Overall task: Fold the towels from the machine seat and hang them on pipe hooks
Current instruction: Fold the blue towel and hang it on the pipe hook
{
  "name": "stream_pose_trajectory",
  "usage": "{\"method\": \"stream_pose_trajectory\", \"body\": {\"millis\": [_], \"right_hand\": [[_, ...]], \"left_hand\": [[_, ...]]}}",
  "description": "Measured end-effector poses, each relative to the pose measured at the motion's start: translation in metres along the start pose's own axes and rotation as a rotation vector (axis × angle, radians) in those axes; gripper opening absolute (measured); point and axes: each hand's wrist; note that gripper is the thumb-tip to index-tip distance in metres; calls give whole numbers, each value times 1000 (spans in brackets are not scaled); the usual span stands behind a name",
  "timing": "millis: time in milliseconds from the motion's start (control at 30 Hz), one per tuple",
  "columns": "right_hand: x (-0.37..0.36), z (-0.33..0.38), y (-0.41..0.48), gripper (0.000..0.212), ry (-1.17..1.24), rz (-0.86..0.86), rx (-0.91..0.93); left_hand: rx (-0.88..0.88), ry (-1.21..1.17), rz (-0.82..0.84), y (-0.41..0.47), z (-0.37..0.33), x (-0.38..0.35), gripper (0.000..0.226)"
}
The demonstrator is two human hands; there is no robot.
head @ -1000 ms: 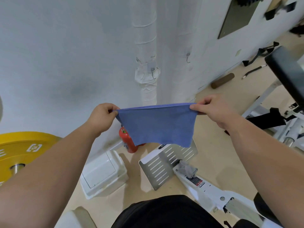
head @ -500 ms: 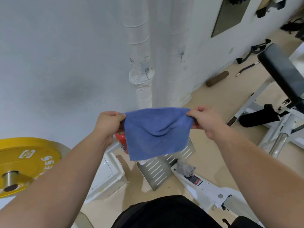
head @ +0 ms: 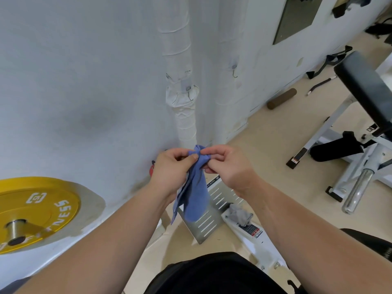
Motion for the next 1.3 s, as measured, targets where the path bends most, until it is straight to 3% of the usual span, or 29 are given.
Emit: {"method": "stream_pose_trajectory", "body": {"millis": [233, 467, 600, 767, 900, 1033, 1167, 1300], "right_hand": [[6, -7, 0, 27, -352, 17, 215], [10, -10, -1, 28, -425, 15, 334], [11, -14, 1, 24, -450, 0, 359], [27, -19, 6, 12, -618, 187, 352], [42, -25, 7, 19, -1052, 403, 250], [49, -26, 12, 20, -1255, 437, 263], [52, -12, 20, 14, -1209, 382, 393], [46, 13, 23, 3, -842, 190, 386]], "left_hand": [[21, 0, -59, -3, 5, -3, 12], [88, 41, 117, -8, 0, -1, 21], [17, 49, 194, -11, 4, 0, 15], [19, 82, 107, -5, 5, 9, 17], [16, 77, 62, 2, 5, 21, 19], [-10, 87, 51, 10, 2, 31, 21], [-46, 147, -147, 25, 8, 44, 21], [-16, 126, -213, 35, 10, 46, 25]]}}
Point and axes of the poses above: each hand's wrist, its own y-axis towards the middle knuckle, its own x-axis out of the back of the hand, z = x × y, and after that the axes turned 14 degrees about x, right-handed
